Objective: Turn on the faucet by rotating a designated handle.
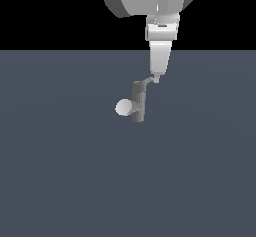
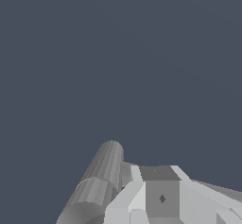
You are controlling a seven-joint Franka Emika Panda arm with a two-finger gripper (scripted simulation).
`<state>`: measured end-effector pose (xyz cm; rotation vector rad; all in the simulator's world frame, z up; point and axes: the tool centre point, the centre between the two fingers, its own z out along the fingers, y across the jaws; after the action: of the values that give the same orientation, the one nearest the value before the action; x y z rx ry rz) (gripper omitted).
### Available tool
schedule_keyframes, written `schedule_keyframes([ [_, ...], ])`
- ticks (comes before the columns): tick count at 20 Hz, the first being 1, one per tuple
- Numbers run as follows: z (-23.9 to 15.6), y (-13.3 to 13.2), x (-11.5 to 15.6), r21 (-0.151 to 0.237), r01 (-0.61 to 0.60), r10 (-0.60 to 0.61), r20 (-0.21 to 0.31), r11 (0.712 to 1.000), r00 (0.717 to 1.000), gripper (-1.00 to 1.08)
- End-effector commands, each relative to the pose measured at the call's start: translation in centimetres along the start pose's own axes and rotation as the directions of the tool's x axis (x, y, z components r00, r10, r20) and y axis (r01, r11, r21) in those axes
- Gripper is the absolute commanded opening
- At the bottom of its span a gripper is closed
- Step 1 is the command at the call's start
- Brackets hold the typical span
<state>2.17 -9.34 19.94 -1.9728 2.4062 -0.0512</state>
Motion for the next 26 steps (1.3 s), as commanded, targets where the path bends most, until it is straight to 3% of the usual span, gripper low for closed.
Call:
schedule_keyframes([
  [1,1.4,1.9,-1.1,-0.037,0.010,-0.010,0.000,0.999,1.000,-1.00],
  [6,1.6,3.1,-1.7,-0.043,0.007,-0.007,-0.002,0.999,1.000,-1.00],
  [7,0.3,2.0,-0.6,-0.014,-0.009,0.009,0.001,1.000,1.000,-1.00],
  [19,1.6,3.8,-8.7,-0.043,0.006,-0.007,-0.002,0.999,1.000,-1.00],
  [20,1.6,3.8,-8.7,-0.043,0.006,-0.007,-0.002,0.999,1.000,-1.00],
  [21,0.3,2.5,-5.3,-0.016,-0.043,0.043,-0.003,0.999,0.999,-1.00],
  [26,0.7,1.6,-7.5,-0.023,-0.031,0.031,-0.002,0.999,1.000,-1.00],
])
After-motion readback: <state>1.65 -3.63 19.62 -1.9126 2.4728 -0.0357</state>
